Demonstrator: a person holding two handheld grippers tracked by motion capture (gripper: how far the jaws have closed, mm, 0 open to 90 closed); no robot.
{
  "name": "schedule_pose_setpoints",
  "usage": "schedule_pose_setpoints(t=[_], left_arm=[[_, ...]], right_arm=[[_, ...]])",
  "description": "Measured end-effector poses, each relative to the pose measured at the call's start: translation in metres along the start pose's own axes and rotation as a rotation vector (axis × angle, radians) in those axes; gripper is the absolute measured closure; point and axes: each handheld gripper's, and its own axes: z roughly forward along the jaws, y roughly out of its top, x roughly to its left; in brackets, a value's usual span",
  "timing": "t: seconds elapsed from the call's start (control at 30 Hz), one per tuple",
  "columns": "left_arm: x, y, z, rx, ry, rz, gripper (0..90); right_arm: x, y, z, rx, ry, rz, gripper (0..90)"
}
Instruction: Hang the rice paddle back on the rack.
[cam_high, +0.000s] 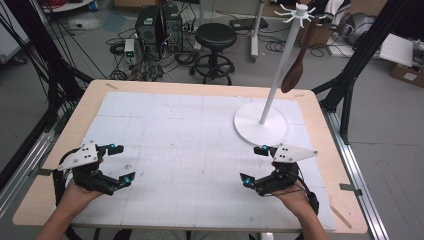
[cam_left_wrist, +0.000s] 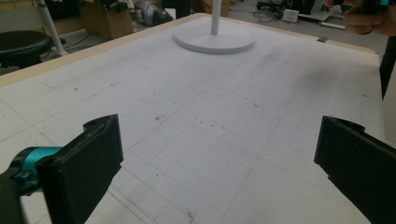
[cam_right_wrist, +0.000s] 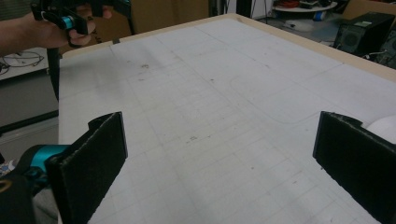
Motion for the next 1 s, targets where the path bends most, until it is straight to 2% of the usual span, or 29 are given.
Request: schedule_pose_setpoints(t=[0.47, 0.6, 1.0], left_arm=[[0.001, 0.000, -0.001, -0.009, -0.001, 0.002, 1.7], [0.001, 0.000, -0.001, -0.013, -0.001, -0.002, 1.7], [0.001, 0.000, -0.001, -0.016, -0.001, 0.001, 1.7]], right_arm=[[0.001, -0.017, -0.001, 0.001, 0.006, 0.023, 2.0], [0.001, -0.021, -0.003, 0.007, -0.007, 0.027, 2.0], [0.000, -0.025, -0.002, 0.019, -0.014, 0.026, 2.0]])
